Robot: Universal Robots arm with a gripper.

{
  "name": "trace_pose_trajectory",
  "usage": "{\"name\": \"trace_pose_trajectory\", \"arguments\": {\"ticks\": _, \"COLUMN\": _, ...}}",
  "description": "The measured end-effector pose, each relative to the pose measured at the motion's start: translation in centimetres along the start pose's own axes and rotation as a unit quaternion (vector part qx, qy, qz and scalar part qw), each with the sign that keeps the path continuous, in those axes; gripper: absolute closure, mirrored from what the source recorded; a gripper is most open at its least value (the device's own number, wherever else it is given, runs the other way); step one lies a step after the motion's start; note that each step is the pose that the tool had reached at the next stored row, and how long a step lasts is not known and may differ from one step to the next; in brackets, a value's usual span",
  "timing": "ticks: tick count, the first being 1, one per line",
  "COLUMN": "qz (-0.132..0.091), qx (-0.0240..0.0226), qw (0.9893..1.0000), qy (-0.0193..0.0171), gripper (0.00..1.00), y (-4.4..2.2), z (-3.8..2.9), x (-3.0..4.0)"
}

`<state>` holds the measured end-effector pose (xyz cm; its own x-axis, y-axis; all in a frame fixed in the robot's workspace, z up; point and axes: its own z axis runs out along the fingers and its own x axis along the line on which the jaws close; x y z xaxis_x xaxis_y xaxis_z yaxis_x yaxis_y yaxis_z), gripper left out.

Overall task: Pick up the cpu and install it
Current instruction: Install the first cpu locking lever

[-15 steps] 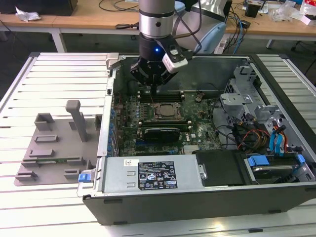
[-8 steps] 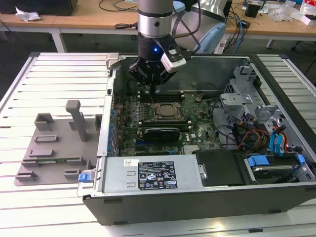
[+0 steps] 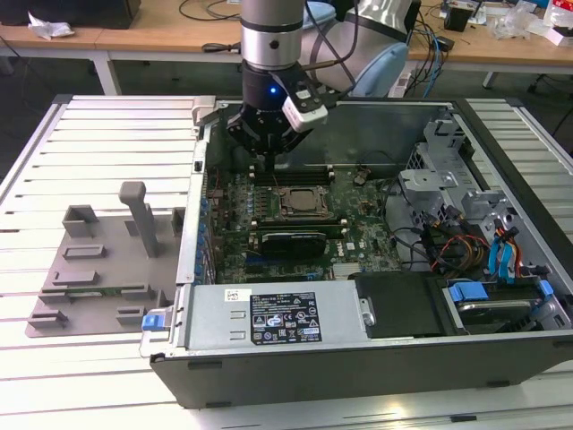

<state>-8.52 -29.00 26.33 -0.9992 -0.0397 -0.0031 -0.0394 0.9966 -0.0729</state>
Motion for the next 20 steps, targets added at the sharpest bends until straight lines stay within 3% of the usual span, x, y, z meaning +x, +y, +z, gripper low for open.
{"name": "trace_pose_trajectory", "arguments": {"ticks": 4, "qz": -0.005, "qx": -0.0004, "qw": 1.0000, "qy": -0.0004, "gripper": 0.89, "y": 0.73, "z": 0.53, "x": 1.02}}
{"name": "trace_pose_trajectory", "arguments": {"ticks": 6, "qz": -0.005, "qx": -0.0013, "qw": 1.0000, "qy": -0.0005, "gripper": 0.89, "y": 1.53, "z": 0.54, "x": 1.05}}
{"name": "trace_pose_trajectory", "arguments": {"ticks": 10, "qz": -0.006, "qx": -0.0015, "qw": 1.0000, "qy": -0.0005, "gripper": 0.89, "y": 2.06, "z": 0.52, "x": 0.98}}
{"name": "trace_pose_trajectory", "arguments": {"ticks": 16, "qz": -0.005, "qx": -0.0016, "qw": 1.0000, "qy": -0.0006, "gripper": 0.89, "y": 2.03, "z": 0.53, "x": 0.11}}
{"name": "trace_pose_trajectory", "arguments": {"ticks": 17, "qz": -0.006, "qx": -0.0016, "qw": 1.0000, "qy": -0.0004, "gripper": 0.89, "y": 1.99, "z": 0.53, "x": -0.93}}
{"name": "trace_pose_trajectory", "arguments": {"ticks": 20, "qz": -0.006, "qx": -0.0016, "qw": 1.0000, "qy": -0.0001, "gripper": 0.89, "y": 1.96, "z": 0.54, "x": -1.81}}
